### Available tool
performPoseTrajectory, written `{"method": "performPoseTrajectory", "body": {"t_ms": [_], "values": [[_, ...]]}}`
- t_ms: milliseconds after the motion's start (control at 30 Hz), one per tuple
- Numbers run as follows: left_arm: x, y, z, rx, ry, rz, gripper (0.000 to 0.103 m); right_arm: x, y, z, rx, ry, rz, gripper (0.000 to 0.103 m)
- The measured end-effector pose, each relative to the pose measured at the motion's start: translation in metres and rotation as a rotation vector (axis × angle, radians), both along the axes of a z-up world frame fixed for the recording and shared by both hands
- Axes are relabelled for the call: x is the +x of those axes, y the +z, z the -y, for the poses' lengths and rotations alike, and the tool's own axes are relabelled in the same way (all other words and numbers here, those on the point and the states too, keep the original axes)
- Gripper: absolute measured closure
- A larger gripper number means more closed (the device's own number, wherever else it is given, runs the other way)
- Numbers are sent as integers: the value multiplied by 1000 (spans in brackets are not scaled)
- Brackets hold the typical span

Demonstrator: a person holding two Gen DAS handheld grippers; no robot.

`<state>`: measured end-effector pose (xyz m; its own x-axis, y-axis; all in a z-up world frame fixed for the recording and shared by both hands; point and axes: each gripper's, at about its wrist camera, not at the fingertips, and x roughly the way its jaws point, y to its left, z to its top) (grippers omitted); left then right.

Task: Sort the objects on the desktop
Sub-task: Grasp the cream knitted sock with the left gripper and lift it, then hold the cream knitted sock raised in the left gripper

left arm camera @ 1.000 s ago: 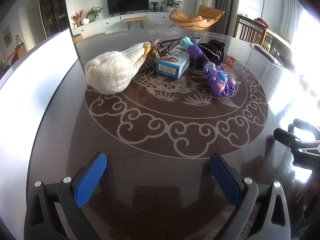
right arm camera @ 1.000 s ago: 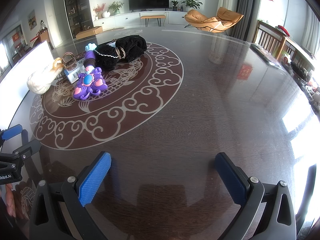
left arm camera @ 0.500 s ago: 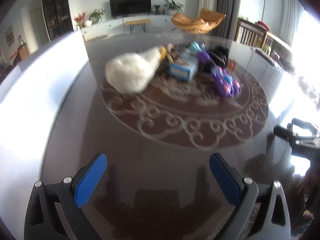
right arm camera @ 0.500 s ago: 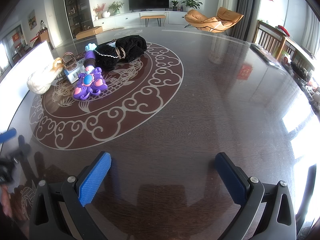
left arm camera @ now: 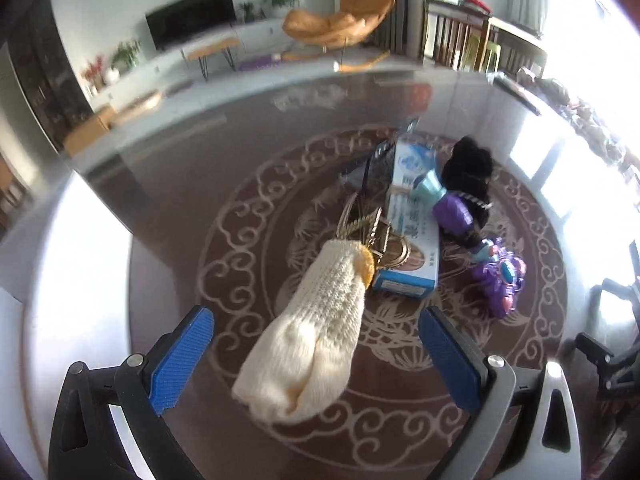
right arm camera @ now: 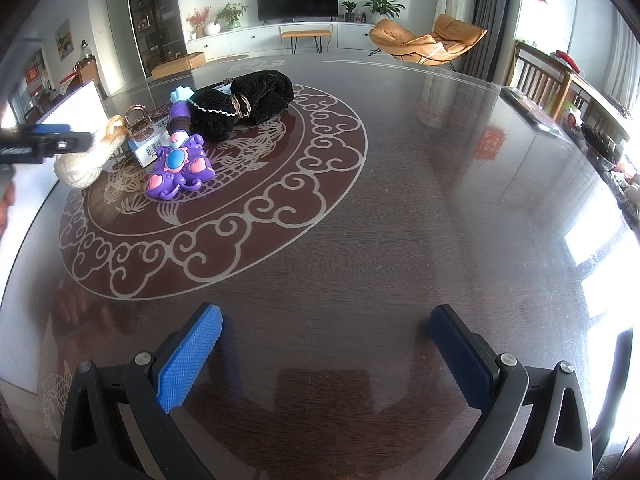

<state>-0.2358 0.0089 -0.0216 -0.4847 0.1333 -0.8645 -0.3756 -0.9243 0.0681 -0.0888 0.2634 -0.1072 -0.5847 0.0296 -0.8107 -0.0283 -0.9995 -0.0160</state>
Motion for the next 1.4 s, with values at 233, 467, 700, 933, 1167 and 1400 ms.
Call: {"method": "performPoseTrajectory", "body": {"t_ms": [233,467,700,933,1167,1400], "values": [[-9,-21,2,20,104,0,62,0,0,0,0,0,0,0],[61,-17,14,32,202,-91,66,0,0,0,0,0,0,0],[130,-24,25,110,224,-76,66,0,0,0,0,0,0,0],[132,-39,37,98,275,-59,28,0,0,0,0,0,0,0],[128,-47,38,88,259,-72,0,0,0,0,0,0,0,0],[128,-47,36,91,257,-72,0,1,0,0,0,0,0,0]]}}
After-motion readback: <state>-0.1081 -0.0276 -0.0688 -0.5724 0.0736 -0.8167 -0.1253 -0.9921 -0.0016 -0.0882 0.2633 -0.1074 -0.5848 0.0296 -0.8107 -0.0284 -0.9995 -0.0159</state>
